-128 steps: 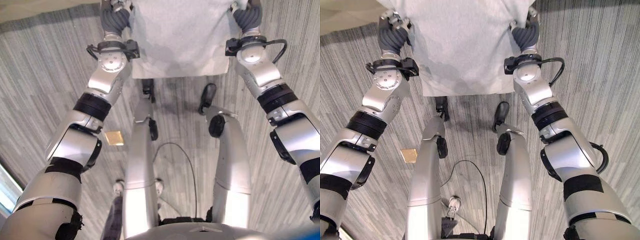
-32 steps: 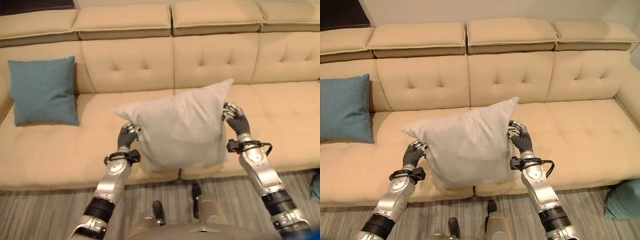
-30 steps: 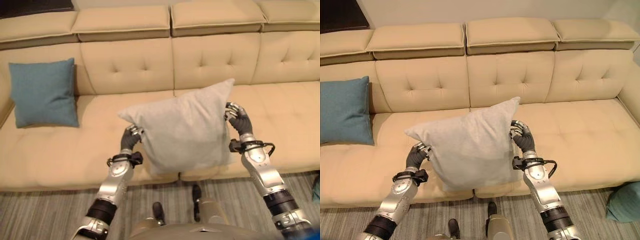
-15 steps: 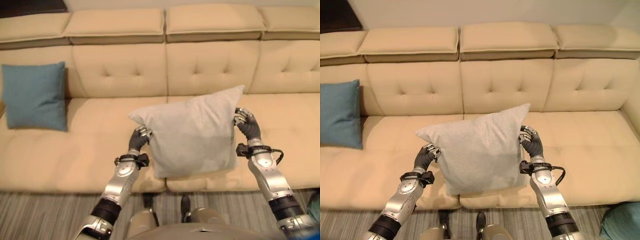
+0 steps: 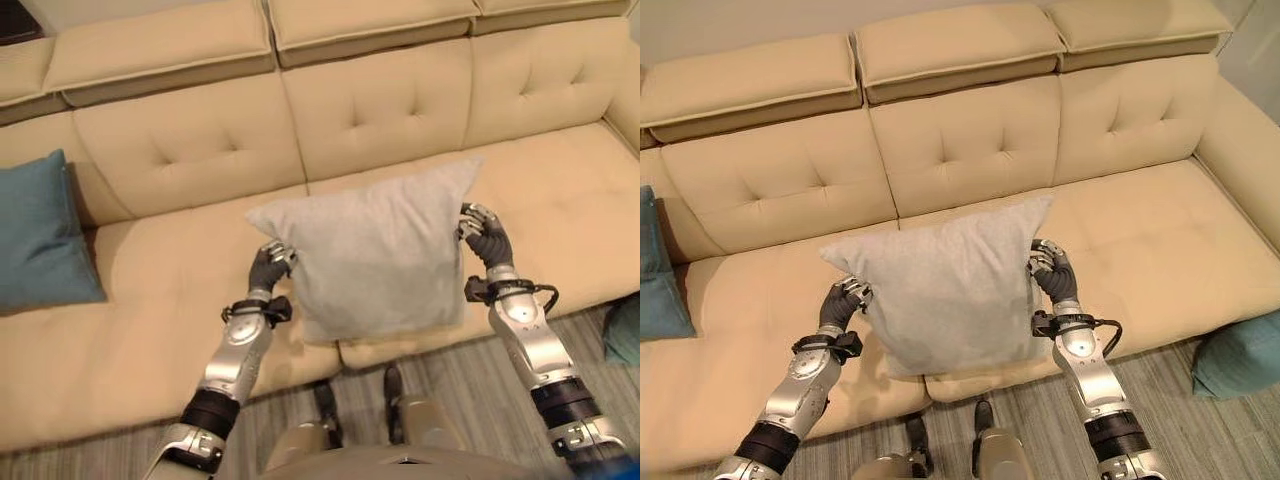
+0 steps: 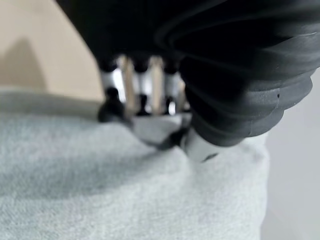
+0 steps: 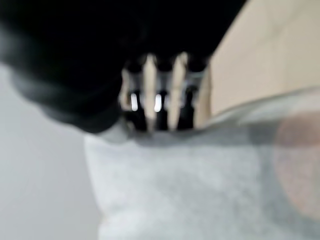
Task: Pick up all the scattered cushions and arrange them neatly on the sofa.
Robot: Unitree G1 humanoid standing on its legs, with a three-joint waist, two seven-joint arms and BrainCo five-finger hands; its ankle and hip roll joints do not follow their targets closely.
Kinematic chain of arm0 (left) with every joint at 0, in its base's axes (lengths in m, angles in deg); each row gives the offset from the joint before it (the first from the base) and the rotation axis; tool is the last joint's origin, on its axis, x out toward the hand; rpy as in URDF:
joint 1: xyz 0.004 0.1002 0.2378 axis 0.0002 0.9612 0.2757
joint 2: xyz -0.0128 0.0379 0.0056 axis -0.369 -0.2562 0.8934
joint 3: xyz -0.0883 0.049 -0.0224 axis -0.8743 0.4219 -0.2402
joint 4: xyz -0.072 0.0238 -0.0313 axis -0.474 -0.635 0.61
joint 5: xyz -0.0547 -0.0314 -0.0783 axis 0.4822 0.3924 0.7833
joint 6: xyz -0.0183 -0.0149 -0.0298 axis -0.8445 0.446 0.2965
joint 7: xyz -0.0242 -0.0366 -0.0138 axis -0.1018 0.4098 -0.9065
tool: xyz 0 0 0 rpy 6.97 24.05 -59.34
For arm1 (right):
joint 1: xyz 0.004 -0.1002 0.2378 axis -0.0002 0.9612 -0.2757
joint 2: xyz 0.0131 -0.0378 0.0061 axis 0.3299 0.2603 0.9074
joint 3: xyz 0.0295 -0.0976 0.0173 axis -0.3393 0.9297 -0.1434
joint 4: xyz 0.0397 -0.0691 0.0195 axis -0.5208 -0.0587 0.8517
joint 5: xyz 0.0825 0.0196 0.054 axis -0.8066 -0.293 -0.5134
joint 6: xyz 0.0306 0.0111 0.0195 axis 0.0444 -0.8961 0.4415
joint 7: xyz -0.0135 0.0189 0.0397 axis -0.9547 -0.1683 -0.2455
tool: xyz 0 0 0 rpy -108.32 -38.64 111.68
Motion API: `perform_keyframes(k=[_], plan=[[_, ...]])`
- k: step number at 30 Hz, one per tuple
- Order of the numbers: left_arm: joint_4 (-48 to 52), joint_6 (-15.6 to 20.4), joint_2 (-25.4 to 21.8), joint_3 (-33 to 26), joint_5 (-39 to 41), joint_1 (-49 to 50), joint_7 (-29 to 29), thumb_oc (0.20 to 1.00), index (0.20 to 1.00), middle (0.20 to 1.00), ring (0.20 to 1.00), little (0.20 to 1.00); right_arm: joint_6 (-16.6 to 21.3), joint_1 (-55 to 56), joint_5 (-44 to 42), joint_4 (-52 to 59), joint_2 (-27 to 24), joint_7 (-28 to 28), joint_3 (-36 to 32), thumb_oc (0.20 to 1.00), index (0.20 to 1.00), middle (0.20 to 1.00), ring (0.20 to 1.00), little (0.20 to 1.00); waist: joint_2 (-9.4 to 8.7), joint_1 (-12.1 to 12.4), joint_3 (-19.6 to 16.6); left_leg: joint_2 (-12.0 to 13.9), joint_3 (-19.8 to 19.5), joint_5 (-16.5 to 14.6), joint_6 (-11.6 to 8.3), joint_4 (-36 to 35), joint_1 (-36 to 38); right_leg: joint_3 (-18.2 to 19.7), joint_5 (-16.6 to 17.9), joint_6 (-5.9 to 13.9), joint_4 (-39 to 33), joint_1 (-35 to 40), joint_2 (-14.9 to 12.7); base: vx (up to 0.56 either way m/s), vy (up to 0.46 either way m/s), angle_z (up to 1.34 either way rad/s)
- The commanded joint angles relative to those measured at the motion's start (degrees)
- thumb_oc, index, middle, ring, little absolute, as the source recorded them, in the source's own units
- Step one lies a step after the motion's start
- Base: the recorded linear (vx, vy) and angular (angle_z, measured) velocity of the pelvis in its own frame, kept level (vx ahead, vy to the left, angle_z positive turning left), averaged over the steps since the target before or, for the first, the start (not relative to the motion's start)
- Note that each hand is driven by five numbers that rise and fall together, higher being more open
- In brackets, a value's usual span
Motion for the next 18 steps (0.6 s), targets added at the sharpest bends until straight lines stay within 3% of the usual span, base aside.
perform_keyframes(k=[1,5,18], plan=[[7.4,6.2,-0.8,2.7,-1.5,-6.0,1.9,0.2,0.2,0.2,0.2,0.2,5.5,-5.6,0.2,6.0,4.0,2.5,2.5,0.2,0.2,0.2,0.2,0.2,-5.6,0.0,-3.6,0.4,-0.4,-8.6,-3.1,7.5,0.3,1.9,7.8,8.46,-11.5,2.5,-7.4,0.1,-0.056,0.15],[8.3,7.0,-1.3,2.4,-1.3,-8.5,0.1,0.2,0.2,0.2,0.2,0.2,5.7,-10.3,0.8,5.8,3.1,1.4,3.7,0.2,0.2,0.2,0.2,0.2,-5.15,0.8,-3.9,0.5,-1.6,-8.3,-3.32,6.4,0.2,1.2,7.2,8.13,-11.3,2.6,-7.5,0.1,-0.06,0.17],[2.4,11.7,-9.1,5.5,-1.0,-35.2,-8.1,0.2,0.2,0.2,0.2,0.2,6.2,-40.3,-0.6,-5.2,-2.4,-6.0,9.9,0.2,0.2,0.2,0.2,0.2,-3.7,3.6,-0.9,0.5,-4.1,-5.2,-4.88,5.2,-6.9,0.3,6.8,7.67,-9.2,-3.6,-7.8,-0.01,-0.054,0.18]])
